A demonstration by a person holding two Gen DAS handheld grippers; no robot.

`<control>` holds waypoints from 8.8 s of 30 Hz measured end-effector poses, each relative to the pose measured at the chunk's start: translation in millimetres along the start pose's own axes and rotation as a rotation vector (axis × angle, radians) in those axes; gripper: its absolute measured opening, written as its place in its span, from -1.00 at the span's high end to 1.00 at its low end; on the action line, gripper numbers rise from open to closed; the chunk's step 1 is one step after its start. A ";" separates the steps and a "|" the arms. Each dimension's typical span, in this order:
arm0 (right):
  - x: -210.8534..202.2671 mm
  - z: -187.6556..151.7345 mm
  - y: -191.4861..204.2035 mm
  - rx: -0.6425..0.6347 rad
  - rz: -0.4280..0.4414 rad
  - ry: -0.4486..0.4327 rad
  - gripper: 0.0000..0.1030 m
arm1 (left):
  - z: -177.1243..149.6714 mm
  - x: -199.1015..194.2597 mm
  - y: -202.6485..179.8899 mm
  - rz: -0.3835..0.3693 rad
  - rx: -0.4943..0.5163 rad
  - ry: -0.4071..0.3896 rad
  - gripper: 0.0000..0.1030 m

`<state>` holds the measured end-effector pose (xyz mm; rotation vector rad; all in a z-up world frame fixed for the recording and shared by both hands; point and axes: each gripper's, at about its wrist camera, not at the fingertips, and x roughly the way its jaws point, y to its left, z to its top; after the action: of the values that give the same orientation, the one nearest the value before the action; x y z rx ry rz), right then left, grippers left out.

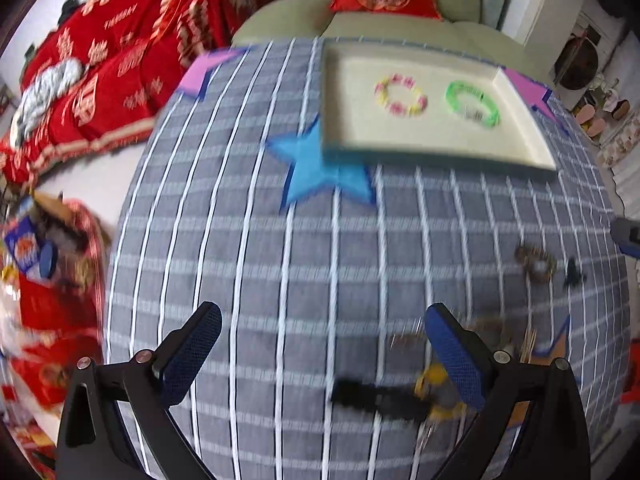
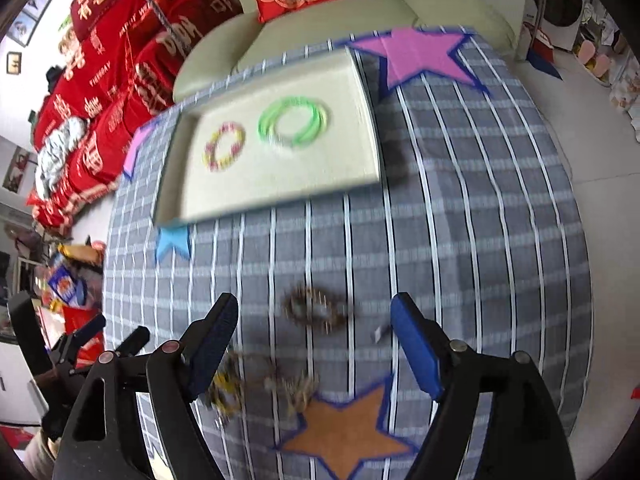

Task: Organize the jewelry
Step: 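Grasp the silver hair clip with the left tool while the right grasps the bunny-ear clip, then place the silver clip in the tray with the left tool while the right places the bunny-ear clip, then grasp the brown coiled hair tie with the left tool while the right grasps the black claw clip, then carry the hair tie and claw clip over the tray with both tools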

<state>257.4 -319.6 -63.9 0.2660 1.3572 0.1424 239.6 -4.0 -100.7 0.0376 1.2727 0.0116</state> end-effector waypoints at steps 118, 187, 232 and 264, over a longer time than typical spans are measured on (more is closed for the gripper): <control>1.8 -67.6 6.2 0.029 -0.010 0.024 0.62 | 22.8 10.3 -33.8 -0.336 0.119 -0.010 0.66; 23.8 101.7 -20.8 0.055 0.091 -0.050 -0.59 | 125.9 29.8 -71.4 -0.065 0.086 -0.081 -1.00; 64.2 -29.3 -73.4 0.136 -0.028 0.075 0.12 | 46.8 79.5 -140.2 -0.164 0.237 0.145 -0.72; 29.4 -34.3 -71.6 0.108 -0.018 0.070 0.47 | 32.1 35.6 -144.8 -0.320 0.171 0.060 0.61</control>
<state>226.3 -377.4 -117.4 0.3421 1.4382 0.0645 278.9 -148.4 -130.3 -0.0197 1.3251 -0.3735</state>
